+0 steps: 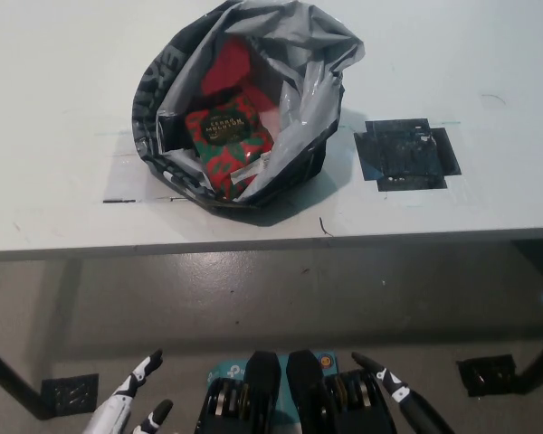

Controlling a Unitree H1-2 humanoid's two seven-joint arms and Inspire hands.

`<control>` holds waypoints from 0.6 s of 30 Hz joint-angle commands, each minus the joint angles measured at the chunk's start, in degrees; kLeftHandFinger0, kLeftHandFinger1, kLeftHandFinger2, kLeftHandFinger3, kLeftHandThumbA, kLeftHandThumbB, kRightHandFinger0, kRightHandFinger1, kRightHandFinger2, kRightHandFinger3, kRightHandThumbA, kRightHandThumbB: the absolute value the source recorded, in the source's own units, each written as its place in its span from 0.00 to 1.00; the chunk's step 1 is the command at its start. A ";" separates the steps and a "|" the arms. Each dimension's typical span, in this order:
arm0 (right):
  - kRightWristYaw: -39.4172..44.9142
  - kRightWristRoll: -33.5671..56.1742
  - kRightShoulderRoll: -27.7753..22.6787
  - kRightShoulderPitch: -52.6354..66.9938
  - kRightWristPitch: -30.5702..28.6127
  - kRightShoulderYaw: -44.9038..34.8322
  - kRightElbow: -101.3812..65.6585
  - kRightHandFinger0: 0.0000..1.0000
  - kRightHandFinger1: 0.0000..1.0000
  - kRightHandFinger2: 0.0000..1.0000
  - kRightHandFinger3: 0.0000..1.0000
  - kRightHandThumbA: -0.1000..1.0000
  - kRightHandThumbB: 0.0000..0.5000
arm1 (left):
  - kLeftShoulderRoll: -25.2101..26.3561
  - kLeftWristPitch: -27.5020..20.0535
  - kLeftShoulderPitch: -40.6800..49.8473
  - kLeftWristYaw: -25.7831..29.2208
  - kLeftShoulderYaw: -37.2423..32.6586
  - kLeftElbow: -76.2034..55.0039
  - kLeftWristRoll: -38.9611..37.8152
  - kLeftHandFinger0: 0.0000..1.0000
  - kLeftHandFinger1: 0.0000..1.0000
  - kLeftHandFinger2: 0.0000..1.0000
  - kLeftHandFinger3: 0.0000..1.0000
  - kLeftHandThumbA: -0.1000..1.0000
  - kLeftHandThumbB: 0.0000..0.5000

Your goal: The robot uses its right hand to pick up a bag of coffee beans and puts it in the black plastic bag, then the robot grabs the top of the bag and lifts it.

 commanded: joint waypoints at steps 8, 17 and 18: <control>-1.77 9.62 0.01 -1.43 -3.58 -8.30 1.71 1.00 1.00 1.00 1.00 1.00 0.57 | 5.40 5.88 0.35 -5.61 -3.63 -4.66 2.14 1.00 1.00 1.00 1.00 1.00 0.77; -0.98 9.58 0.33 -1.86 -3.35 -9.95 1.63 1.00 1.00 1.00 1.00 1.00 0.59 | 3.65 3.55 0.31 -1.73 -2.45 -3.54 1.12 1.00 1.00 1.00 1.00 1.00 0.71; -1.14 9.15 0.24 -2.06 -3.47 -9.93 1.81 1.00 1.00 1.00 1.00 1.00 0.59 | 3.46 3.01 0.04 -1.32 -2.47 -3.06 1.30 1.00 1.00 1.00 1.00 1.00 0.70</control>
